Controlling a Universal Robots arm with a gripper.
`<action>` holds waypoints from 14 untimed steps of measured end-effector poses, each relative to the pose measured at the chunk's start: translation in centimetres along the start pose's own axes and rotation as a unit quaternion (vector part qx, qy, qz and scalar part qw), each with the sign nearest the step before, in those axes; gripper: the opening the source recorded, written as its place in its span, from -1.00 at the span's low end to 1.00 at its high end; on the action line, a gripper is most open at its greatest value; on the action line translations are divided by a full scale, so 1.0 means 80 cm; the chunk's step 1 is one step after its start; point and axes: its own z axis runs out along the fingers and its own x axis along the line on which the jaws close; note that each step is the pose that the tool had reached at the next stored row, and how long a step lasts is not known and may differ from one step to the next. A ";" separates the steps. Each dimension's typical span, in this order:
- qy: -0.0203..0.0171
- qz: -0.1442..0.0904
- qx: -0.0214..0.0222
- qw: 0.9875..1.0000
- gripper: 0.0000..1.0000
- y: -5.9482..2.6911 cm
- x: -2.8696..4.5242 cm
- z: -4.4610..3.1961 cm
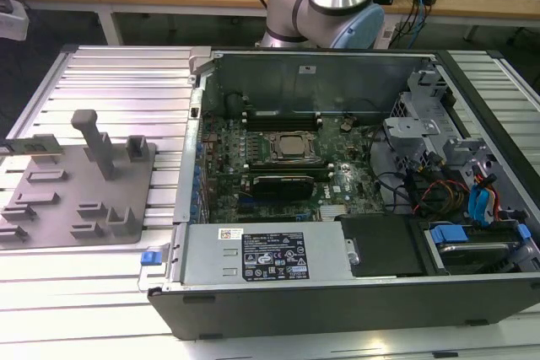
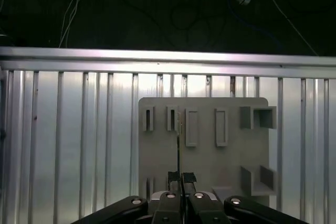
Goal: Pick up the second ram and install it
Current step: 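Pick up the second ram and move it above second insertion slot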
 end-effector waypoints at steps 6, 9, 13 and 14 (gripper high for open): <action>0.000 0.000 0.000 1.000 -0.81 0.001 -0.0002 -0.0123; 0.000 0.000 0.000 1.000 -0.81 0.001 -0.0003 -0.0177; -0.001 0.000 0.000 1.000 -0.81 0.001 -0.0004 -0.0275; -0.001 0.000 0.000 1.000 -0.81 0.001 -0.0005 -0.0297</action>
